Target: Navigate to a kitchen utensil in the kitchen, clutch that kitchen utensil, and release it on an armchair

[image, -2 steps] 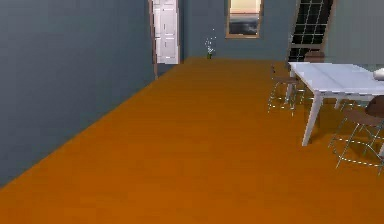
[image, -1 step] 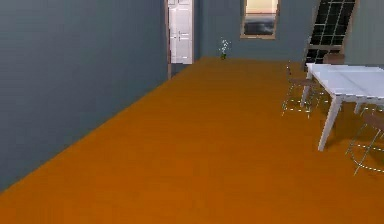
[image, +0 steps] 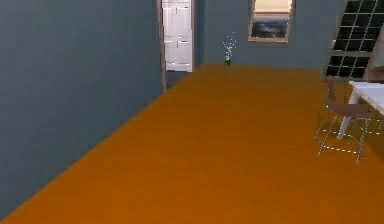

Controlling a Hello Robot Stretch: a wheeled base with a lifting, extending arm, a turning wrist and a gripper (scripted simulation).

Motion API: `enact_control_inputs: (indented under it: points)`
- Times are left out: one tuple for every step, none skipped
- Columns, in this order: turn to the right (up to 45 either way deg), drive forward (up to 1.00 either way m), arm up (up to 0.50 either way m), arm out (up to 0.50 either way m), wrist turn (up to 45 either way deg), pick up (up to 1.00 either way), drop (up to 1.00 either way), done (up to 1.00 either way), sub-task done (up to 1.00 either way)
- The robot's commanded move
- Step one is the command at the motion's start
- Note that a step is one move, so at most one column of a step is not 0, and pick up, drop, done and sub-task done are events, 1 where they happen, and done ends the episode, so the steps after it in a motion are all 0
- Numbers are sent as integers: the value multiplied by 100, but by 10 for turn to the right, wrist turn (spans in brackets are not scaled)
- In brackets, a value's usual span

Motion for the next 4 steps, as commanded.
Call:
enact_control_inputs:
  points:
    - [0, 100, 0, 0, 0, 0, 0, 0, 0]
    - [0, 100, 0, 0, 0, 0, 0, 0, 0]
    - [0, 100, 0, 0, 0, 0, 0, 0, 0]
    - [0, 95, 0, 0, 0, 0, 0, 0, 0]
